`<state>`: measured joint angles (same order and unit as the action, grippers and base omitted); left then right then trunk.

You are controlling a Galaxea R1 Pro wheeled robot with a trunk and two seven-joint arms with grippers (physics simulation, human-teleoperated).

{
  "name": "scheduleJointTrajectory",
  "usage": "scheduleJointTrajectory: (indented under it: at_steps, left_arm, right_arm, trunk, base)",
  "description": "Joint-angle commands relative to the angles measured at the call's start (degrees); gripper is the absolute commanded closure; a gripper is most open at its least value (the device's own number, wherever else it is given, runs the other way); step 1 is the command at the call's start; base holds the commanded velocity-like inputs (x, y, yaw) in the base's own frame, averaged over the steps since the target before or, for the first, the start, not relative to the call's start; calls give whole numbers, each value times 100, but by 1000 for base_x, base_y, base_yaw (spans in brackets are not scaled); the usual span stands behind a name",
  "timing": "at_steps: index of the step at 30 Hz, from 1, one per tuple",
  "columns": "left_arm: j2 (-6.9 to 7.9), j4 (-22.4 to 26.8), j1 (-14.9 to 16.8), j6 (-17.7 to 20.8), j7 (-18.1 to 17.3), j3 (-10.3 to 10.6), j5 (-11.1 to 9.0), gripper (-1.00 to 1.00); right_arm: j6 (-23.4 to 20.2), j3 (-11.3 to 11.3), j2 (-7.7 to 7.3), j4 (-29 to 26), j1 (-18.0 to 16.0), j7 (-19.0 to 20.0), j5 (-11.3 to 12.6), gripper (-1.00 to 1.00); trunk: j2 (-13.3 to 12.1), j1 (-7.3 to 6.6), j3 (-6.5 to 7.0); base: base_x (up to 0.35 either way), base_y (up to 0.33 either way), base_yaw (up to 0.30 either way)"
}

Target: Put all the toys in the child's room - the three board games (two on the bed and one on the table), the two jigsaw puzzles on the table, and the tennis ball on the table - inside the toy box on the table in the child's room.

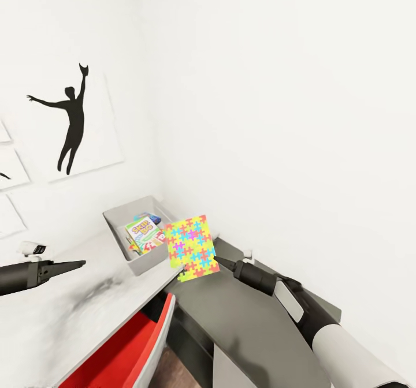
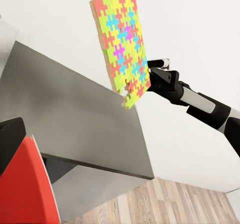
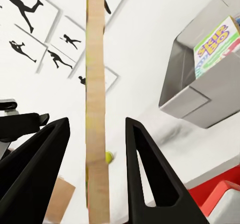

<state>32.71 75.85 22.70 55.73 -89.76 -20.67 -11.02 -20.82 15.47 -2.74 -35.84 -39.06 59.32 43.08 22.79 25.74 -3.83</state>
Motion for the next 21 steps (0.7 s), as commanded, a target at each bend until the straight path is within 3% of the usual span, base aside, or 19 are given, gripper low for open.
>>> scheduleJointTrajectory:
  at_steps: [1,14,21]
  left_arm:
    - [0,0,7,61,-24,2,8,-100]
    - [-6,-42,7,61,-24,3,-7,-100]
    - [-6,-60,1,61,-24,0,-14,-100]
  right_arm:
    - [-47,23,-7,-2,-2,-1,60,100]
    - [-45,17,-9,4,3,-4,64,100]
    - [-57,12,-5,15,3,-49,74,100]
  trunk:
    - [13,4,-5]
    - [13,4,95]
    - [13,4,103]
  base:
    - [0,0,154]
    - [26,13,151]
    - [87,60,30]
